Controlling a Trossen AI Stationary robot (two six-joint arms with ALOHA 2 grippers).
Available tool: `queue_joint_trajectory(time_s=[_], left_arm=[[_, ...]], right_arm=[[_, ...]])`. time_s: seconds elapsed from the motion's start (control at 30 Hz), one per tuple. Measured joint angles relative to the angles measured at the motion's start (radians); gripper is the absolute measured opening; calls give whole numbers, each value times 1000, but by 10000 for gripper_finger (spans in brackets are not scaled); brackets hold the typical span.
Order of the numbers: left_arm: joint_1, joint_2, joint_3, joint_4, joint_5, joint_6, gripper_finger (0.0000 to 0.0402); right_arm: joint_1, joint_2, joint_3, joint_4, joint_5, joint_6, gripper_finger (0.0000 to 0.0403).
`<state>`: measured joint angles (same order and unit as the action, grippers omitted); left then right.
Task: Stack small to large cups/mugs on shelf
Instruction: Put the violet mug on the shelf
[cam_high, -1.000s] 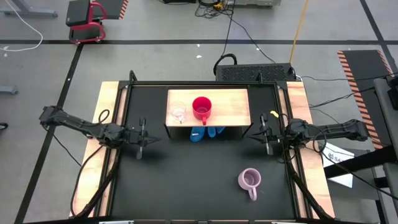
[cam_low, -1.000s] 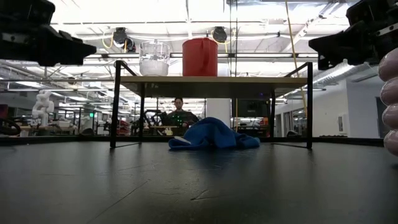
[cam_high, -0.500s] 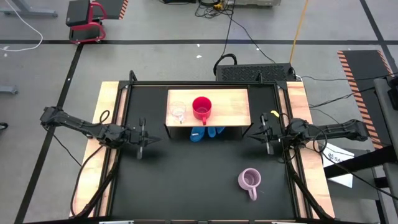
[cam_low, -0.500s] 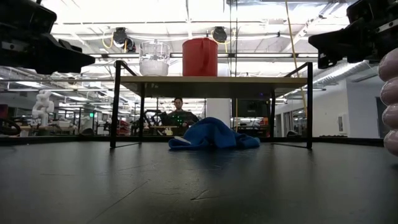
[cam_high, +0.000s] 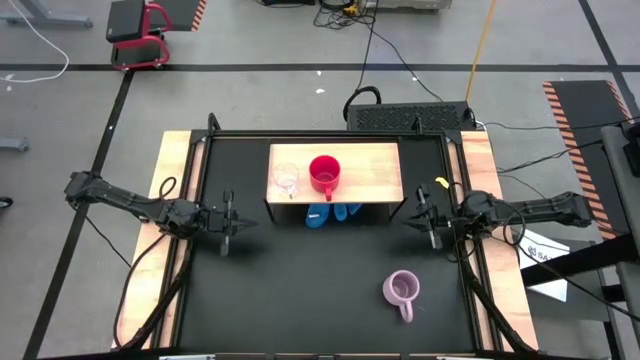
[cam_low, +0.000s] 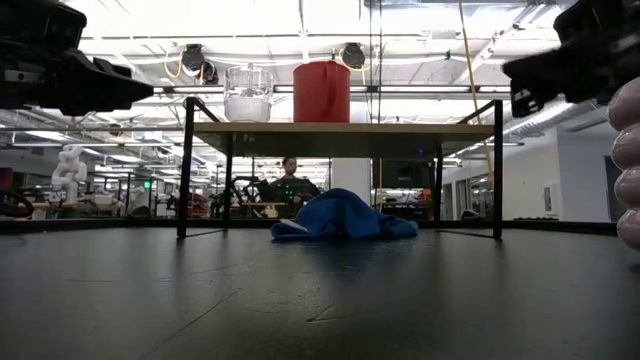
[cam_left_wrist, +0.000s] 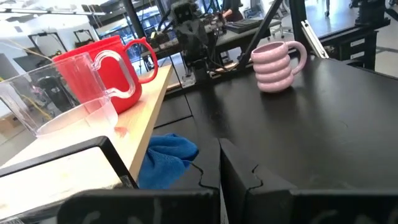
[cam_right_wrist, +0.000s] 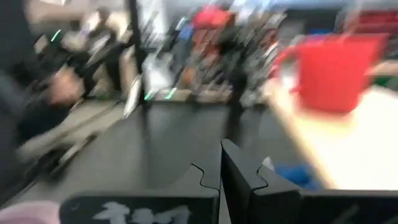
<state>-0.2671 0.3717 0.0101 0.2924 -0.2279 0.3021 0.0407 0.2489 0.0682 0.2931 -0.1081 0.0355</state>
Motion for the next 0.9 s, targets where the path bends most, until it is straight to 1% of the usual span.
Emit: queue_joint_trajectory(time_s=[0.1,0.17,0.27,0.43,0.53,0.6,0.77,0.9], left_arm=[[0,0,0,-3,1,-19,5],[0,1,0,-6,2,-35,12],[0,1,0,-16,2,-48,19],[0,1,0,-56,2,-31,8],[0,1,0,-55,2,-16,3],[0,1,0,-55,2,-21,7],[0,1,0,-52,2,-27,25],[0,1,0,-54,2,-27,27]], right_arm=[[1,10,113,-135,-72,2,0],[1,25,218,-259,-75,2,0],[1,93,363,-442,-75,6,1],[1,220,588,-698,-74,17,21],[1,312,666,-774,-74,54,44],[1,376,711,-795,-77,72,64],[30,523,790,-901,-81,102,125],[65,610,836,-1029,-82,103,163]])
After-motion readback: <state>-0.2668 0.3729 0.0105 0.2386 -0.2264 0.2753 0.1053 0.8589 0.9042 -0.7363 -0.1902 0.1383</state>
